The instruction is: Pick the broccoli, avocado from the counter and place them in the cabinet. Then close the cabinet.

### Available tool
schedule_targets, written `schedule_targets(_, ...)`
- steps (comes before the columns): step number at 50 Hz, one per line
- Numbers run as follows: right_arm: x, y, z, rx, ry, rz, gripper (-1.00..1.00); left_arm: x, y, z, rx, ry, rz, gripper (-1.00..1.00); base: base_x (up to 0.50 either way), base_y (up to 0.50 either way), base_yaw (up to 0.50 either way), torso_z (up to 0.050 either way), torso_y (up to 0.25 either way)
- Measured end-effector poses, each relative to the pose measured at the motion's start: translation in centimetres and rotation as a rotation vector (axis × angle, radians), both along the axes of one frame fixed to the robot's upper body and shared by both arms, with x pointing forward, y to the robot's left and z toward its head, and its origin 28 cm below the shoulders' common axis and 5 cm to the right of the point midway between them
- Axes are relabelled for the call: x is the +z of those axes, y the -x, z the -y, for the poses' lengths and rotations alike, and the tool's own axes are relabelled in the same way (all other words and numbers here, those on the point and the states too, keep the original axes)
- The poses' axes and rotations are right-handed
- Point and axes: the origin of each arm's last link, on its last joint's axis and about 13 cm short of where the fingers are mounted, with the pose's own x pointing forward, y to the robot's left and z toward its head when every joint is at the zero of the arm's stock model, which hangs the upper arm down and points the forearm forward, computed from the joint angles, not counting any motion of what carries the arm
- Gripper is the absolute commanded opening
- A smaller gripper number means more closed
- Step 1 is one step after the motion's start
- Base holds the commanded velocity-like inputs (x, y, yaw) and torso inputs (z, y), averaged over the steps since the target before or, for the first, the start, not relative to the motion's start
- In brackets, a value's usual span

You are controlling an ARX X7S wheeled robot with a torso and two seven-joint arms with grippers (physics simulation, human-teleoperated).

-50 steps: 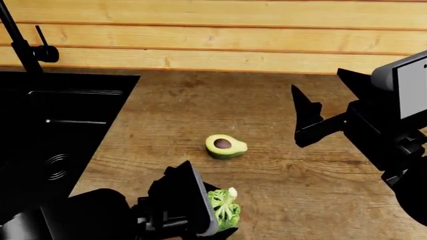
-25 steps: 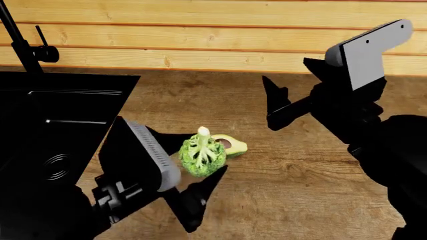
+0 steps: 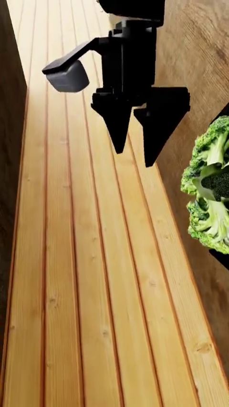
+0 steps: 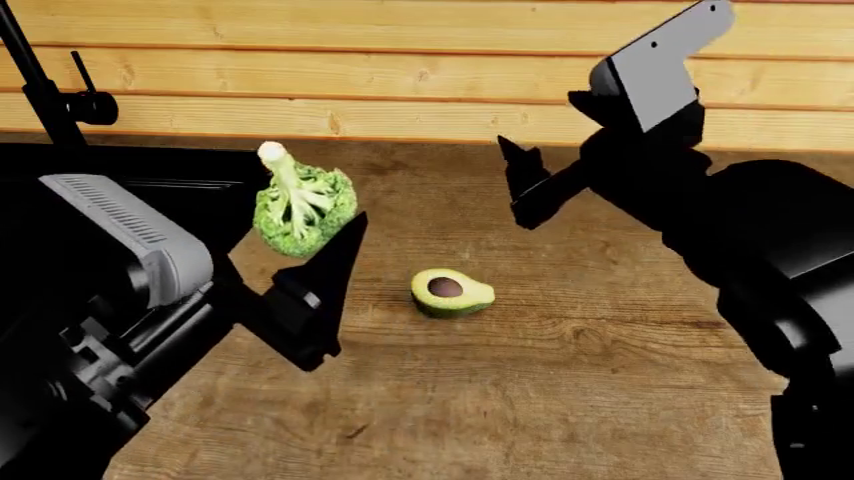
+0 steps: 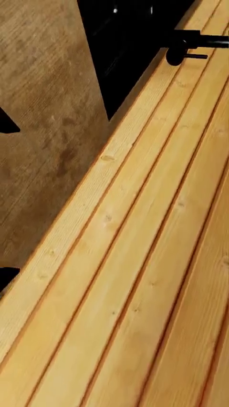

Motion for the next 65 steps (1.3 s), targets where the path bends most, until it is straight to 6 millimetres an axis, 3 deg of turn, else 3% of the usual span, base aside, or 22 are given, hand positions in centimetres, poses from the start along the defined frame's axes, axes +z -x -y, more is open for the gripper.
schedule_targets(10,1.9,-1.8,0.1,0.208,0.158,-0.16,1.0,0.6,-0.1,-0.3,0.024,0.025,0.004,-1.0,0.0,0.0,0.0,0.0,0.0)
schedule_targets(25,3.1,-2.3,0.0,0.417,0.305,-0.351,1.0,1.0,-0.1,-0.3,0.03,0.017,0.013,-1.0,0.0,0.0,0.0,0.0,0.0)
schedule_targets(65,-0.4,-4.6,-2.7,0.528,0.45,-0.53,1.0,1.0,-0.1,0.0,0.008,0.014,0.013,-1.0,0.0,0.0,0.0,0.0,0.0)
